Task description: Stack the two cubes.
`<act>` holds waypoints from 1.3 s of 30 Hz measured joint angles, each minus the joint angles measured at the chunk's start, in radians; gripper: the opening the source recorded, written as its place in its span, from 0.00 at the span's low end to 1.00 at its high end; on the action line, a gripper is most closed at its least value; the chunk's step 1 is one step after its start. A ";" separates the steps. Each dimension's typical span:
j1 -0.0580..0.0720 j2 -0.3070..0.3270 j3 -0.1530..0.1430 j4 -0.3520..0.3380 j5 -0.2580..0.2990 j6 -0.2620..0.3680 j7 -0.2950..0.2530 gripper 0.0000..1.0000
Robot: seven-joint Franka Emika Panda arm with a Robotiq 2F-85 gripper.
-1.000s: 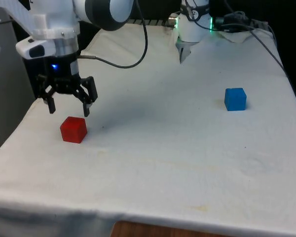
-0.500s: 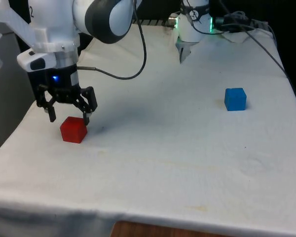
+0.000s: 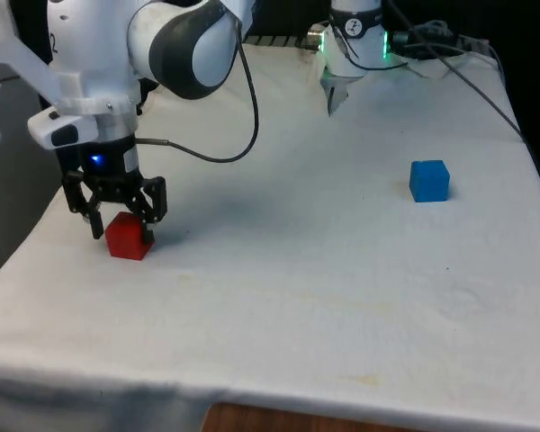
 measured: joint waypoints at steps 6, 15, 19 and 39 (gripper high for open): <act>-0.002 0.005 0.000 0.005 0.002 0.000 0.000 0.00; -0.003 0.006 0.000 0.007 0.002 -0.001 0.000 0.00; -0.002 0.001 -0.012 0.020 0.002 -0.023 0.000 0.00; 0.032 -0.067 -0.075 0.023 -0.001 -0.160 -0.012 0.00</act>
